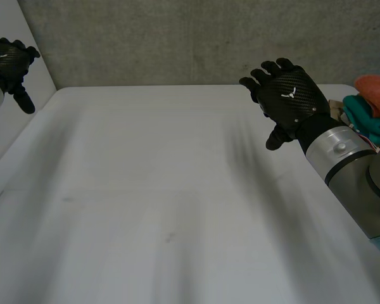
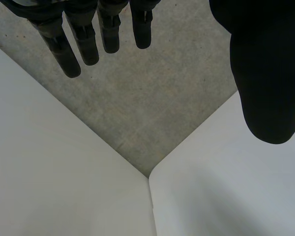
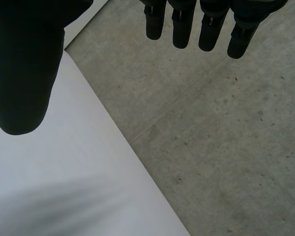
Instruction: Fold the laundry.
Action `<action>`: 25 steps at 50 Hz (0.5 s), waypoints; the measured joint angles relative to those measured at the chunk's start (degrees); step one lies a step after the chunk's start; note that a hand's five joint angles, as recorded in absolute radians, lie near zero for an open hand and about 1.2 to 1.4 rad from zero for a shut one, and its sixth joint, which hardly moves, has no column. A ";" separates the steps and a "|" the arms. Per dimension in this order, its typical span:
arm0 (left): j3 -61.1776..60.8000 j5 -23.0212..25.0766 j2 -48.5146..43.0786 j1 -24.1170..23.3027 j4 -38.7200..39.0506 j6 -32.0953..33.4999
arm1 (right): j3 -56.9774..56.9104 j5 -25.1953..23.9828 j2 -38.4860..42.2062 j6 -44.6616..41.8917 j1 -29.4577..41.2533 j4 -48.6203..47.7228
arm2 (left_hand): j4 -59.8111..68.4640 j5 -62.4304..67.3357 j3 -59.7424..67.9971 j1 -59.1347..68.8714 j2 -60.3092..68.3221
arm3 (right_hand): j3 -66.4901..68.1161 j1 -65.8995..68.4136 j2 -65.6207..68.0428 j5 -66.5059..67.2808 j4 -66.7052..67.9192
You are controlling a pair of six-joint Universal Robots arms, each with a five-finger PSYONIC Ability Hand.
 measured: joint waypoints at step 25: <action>1.65 -2.13 -17.55 3.68 8.46 22.74 | -0.50 5.50 -1.32 -2.64 6.27 -0.44 | -0.07 0.00 0.00 0.00 -0.12 | -0.01 0.00 0.00 0.00 0.00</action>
